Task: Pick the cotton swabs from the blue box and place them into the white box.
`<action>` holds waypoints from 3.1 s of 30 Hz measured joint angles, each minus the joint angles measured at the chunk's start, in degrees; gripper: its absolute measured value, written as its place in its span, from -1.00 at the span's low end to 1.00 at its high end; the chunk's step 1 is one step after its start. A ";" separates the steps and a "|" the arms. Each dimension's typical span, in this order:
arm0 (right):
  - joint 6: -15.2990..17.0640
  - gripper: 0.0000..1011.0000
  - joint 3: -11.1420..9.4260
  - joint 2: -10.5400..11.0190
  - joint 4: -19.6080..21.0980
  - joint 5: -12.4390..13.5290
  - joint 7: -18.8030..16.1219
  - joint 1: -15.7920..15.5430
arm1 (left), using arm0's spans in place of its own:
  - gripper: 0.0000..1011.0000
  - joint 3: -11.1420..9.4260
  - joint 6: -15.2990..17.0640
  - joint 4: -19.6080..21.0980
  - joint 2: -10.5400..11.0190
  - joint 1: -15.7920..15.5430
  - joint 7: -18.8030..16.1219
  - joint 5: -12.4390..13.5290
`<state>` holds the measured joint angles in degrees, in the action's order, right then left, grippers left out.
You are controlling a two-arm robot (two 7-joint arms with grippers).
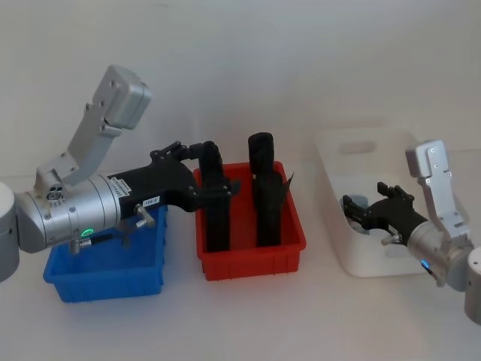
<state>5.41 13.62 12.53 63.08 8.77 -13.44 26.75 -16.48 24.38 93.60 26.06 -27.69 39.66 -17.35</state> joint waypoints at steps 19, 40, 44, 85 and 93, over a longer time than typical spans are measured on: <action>-2.46 0.98 0.16 -0.34 -0.66 -0.22 0.44 0.41 | 0.99 0.00 0.00 0.00 0.00 0.00 0.00 0.00; -6.65 0.98 -0.62 1.58 10.57 -0.93 4.93 -4.63 | 0.99 0.00 0.00 0.00 0.00 0.00 0.00 0.00; -6.64 0.98 -0.61 1.65 10.98 -0.88 5.00 -4.99 | 0.99 -0.10 -0.21 0.00 -0.05 0.18 -0.39 0.02; -3.70 0.98 -0.68 6.44 36.01 7.02 9.31 -25.78 | 0.99 -7.21 -17.75 -0.34 -3.18 10.66 -29.40 4.43; -3.43 0.98 -0.68 6.83 38.07 7.68 9.66 -27.52 | 0.99 -8.70 -21.49 -0.41 -3.84 12.85 -35.51 5.39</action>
<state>1.98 12.94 19.36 101.14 16.45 -3.78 -0.77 -25.18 2.89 93.19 22.22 -14.85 4.16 -11.96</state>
